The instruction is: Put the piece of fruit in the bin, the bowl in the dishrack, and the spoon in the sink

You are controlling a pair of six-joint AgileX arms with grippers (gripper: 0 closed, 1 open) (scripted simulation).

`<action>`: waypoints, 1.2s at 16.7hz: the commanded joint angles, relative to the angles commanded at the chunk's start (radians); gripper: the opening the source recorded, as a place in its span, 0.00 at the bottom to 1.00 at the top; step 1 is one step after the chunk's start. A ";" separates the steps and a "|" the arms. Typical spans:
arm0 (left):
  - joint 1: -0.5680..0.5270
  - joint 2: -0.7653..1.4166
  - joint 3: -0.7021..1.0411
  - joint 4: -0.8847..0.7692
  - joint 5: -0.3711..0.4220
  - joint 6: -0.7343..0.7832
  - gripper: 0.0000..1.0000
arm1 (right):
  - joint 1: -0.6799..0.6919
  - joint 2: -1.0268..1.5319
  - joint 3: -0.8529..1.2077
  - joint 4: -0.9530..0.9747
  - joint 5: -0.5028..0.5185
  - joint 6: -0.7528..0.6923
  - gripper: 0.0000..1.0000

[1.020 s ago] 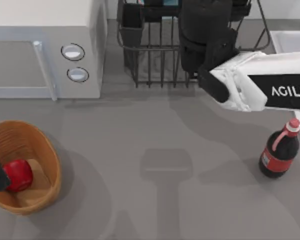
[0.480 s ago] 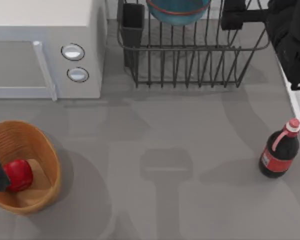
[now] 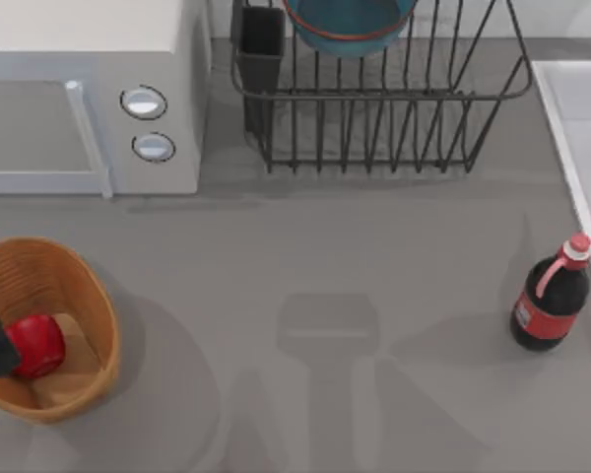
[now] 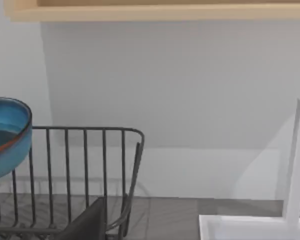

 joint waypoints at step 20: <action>0.000 0.000 0.000 0.000 0.000 0.000 1.00 | -0.236 -0.504 -0.240 -0.409 -0.120 0.019 1.00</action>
